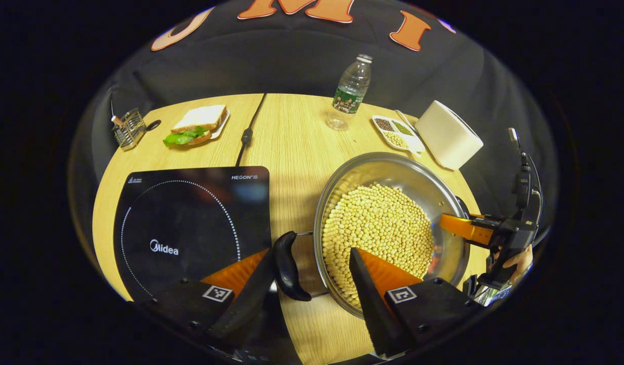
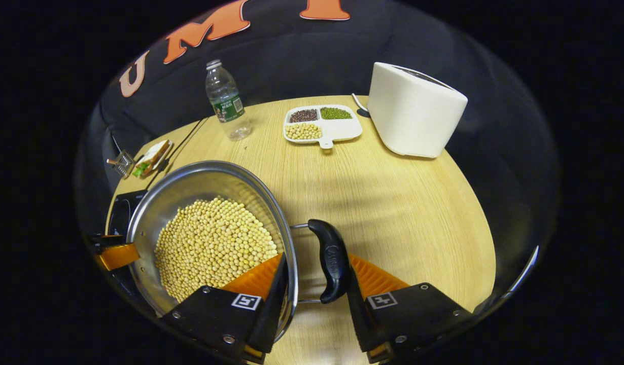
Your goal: First push the handle of the pot to place it horizontally, then grasp the pot with both hands and set it on the induction cooktop.
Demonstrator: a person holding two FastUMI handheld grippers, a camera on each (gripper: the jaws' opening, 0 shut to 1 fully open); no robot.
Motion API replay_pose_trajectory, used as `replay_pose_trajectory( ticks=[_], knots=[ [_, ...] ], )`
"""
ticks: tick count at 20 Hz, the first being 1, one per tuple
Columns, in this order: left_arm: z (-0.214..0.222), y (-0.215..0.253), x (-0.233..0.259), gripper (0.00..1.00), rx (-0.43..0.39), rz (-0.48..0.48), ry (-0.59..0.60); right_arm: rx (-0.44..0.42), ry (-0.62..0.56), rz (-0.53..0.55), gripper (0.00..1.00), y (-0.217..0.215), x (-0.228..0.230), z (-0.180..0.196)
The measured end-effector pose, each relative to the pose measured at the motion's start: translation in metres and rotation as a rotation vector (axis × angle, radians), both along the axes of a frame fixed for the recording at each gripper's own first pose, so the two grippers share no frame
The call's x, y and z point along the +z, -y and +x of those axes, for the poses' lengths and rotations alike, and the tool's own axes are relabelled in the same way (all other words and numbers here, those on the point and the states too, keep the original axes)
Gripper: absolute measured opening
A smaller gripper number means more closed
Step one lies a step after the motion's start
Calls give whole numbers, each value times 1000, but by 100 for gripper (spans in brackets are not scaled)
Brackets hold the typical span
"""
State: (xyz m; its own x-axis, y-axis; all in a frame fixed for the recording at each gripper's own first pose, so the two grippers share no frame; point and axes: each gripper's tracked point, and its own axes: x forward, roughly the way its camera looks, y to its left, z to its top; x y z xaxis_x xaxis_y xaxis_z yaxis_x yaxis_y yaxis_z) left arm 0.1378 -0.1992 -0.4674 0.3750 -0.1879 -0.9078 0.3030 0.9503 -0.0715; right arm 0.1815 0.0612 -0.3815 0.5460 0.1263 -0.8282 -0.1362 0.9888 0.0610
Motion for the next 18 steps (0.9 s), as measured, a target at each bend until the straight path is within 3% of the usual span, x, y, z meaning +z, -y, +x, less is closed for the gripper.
replay_pose_trajectory(
  ticks=[1, 2, 3, 5, 7, 10, 12, 13, 18],
  knots=[
    [-1, 4, -4, 99, 4, -12, -11, -8, 4, -9, 60, 1, 0, 1],
    [-4, 4, -11, 92, 28, -13, -51, -7, 11, -20, 60, 3, 2, -1],
    [-9, -1, -15, 91, 57, 3, -85, -10, 12, -23, 57, 3, 2, -2],
    [-4, 2, -16, 67, 38, -3, -105, -23, 10, -14, 60, 3, 0, -4],
    [-2, 0, -18, 65, 38, 2, -126, -36, 8, -8, 58, 3, -1, -6],
    [-6, -1, -14, 50, 60, -4, -122, -66, 0, 13, 53, 3, 2, -11],
    [-10, -1, -3, 50, 42, -7, -114, -71, 14, 21, 47, 6, 8, -8],
    [-10, 0, 6, 49, 39, -14, -110, -78, 16, 30, 51, 7, 13, -8],
    [-5, -5, 51, 49, 17, -38, -78, -107, 56, 58, 51, 7, 10, -13]
  ],
)
